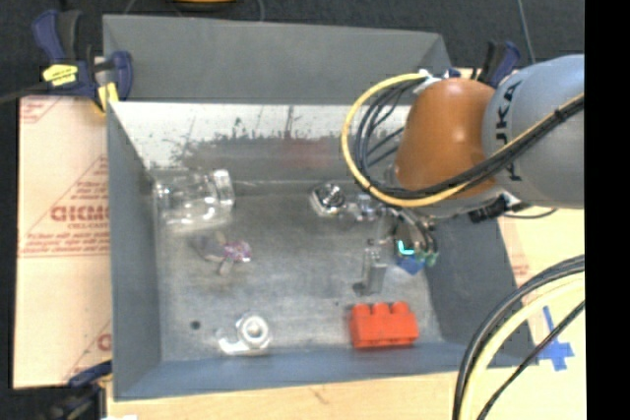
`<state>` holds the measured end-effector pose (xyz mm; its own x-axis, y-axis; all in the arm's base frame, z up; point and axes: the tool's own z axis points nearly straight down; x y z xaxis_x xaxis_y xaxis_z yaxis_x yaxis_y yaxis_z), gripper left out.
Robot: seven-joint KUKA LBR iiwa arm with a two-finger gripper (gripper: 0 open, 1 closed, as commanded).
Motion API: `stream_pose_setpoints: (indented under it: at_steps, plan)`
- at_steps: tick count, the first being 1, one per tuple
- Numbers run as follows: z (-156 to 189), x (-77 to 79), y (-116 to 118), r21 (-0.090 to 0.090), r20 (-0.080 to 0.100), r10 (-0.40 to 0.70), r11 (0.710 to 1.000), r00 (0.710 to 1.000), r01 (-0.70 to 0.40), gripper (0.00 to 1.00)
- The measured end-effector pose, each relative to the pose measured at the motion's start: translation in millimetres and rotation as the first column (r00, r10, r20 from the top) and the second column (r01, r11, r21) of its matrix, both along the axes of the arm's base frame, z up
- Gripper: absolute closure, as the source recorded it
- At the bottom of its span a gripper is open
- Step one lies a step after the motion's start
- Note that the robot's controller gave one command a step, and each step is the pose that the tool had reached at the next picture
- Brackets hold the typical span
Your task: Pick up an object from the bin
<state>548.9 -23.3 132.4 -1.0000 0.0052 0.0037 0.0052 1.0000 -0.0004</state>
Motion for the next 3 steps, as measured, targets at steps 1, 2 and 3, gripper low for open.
stream_pose_setpoints:
  at_steps: [1,2,3]
  plan:
    - [-49.1,-59.0,-58.8,-0.001,0.001,0.318,0.948,0.948,-0.318,0.0]
    - [-46.0,-53.6,-57.1,-0.007,0.02,0.321,0.947,0.947,-0.321,1.0]
    - [-46.9,-55.7,-56.7,-0.003,0.013,0.322,0.947,0.947,-0.322,0.0]
